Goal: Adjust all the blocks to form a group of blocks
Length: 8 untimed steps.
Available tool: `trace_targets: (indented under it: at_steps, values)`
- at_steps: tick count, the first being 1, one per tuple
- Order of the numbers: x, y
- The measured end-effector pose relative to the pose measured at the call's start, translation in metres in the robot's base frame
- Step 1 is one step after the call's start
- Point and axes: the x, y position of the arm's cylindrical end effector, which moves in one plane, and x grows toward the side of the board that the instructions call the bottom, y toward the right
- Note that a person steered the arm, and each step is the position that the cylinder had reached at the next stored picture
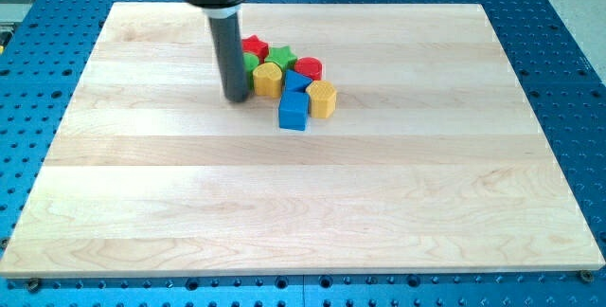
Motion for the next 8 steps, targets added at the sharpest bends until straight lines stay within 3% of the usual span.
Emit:
trace_targets:
  at_steps: [1, 2, 3, 4, 5, 7, 8]
  values:
    - [-0.013, 0.022]
    - [-0.018, -0.055]
    - [-0.093, -0.049]
    - [-0.141, -0.015]
    - [-0.127, 0.002]
    - [-0.054, 0.02]
    - [-0.082, 0.024]
